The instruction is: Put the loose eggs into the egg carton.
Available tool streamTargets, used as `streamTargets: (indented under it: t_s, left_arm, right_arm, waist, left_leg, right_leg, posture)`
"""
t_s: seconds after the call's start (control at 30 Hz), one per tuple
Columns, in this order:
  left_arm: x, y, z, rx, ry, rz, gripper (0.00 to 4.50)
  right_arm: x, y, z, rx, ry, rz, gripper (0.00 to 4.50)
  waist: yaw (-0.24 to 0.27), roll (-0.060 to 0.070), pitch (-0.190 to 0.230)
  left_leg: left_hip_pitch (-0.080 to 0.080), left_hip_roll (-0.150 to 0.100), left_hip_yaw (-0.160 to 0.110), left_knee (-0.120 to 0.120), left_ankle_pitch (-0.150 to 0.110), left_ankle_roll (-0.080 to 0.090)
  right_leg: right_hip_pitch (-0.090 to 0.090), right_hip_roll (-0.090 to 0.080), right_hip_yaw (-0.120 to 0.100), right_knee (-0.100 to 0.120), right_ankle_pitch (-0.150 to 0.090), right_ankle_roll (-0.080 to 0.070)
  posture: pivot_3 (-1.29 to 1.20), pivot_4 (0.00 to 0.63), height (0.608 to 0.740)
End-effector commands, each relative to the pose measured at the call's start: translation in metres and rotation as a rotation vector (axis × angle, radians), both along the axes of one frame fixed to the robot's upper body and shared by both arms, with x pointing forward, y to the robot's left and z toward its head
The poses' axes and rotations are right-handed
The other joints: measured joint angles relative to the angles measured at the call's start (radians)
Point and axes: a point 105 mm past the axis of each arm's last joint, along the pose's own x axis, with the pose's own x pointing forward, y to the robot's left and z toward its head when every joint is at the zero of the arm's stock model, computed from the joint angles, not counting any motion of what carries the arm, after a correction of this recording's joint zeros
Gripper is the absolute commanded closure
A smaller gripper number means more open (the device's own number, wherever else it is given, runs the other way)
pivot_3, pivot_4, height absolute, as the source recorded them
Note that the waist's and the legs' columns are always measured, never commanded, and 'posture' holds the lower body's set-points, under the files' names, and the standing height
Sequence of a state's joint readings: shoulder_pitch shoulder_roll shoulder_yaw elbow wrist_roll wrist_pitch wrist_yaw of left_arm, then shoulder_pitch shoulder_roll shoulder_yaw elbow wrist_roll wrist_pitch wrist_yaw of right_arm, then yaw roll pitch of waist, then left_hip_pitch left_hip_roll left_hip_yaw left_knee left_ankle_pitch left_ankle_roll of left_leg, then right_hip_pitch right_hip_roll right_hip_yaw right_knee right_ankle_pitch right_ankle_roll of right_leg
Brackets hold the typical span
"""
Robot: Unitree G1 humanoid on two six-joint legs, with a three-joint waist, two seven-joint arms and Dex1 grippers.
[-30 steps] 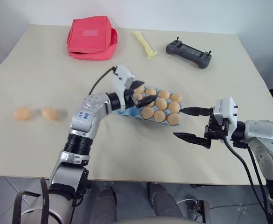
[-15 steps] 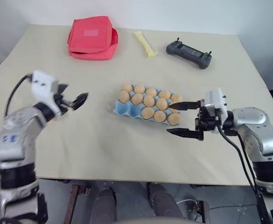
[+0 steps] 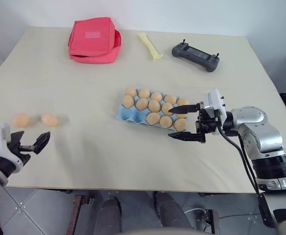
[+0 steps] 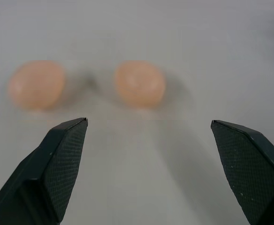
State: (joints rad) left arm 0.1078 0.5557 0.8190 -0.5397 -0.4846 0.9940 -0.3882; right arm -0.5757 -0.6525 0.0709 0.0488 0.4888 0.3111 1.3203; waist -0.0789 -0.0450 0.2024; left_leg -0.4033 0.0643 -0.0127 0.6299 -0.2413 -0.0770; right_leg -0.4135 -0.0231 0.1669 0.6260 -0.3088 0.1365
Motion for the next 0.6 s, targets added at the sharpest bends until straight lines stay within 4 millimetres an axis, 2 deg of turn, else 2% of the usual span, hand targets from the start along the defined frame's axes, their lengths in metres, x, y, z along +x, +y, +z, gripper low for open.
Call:
streamTargets:
  t_s: [0.03,0.13,0.37,0.5,0.6]
  left_arm:
    - [-0.003,0.004,0.010,0.018,-0.041,0.024,0.01]
    - [0.003,0.005,0.013,0.022,-0.049,0.026,0.01]
    - [0.048,0.010,0.023,0.022,-0.073,0.040,0.01]
    - [0.074,0.016,0.020,0.040,-0.053,0.044,0.01]
    - [0.085,0.016,0.012,0.039,-0.023,0.026,0.01]
  right_arm:
    - [-0.001,0.000,0.010,0.007,-0.041,0.020,0.00]
    - [-0.001,0.000,0.012,0.009,-0.043,0.022,0.00]
    - [-0.002,-0.001,0.014,0.009,-0.045,0.025,0.00]
    - [-0.002,-0.001,0.014,0.006,-0.051,0.011,0.00]
    - [-0.003,-0.004,0.013,0.000,-0.049,-0.002,0.00]
  waist:
    - [-0.004,0.000,0.000]
    - [-0.008,0.000,0.000]
    - [-0.008,0.000,0.000]
    - [-0.008,0.000,0.000]
    - [-0.014,0.000,0.000]
  left_leg:
    - [0.000,0.000,0.000,0.001,0.000,0.000]
    - [0.000,0.000,0.000,0.002,0.000,0.000]
    - [0.000,0.000,0.000,0.001,0.001,0.001]
    - [0.001,0.000,0.000,0.000,0.001,0.001]
    - [0.000,0.000,0.000,-0.001,0.000,0.000]
  right_leg:
    - [0.000,0.000,0.000,0.000,-0.001,-0.002]
    - [0.001,0.000,0.000,0.000,-0.001,-0.002]
    - [0.001,0.000,0.000,0.000,0.000,-0.002]
    - [0.000,0.000,0.000,0.000,0.004,0.006]
    - [-0.001,0.001,0.000,0.000,0.006,0.011]
  posture:
    - [0.00,0.150,0.740]
    - [0.00,0.150,0.740]
    - [0.00,0.150,0.740]
    - [0.00,0.150,0.740]
    - [0.00,0.150,0.740]
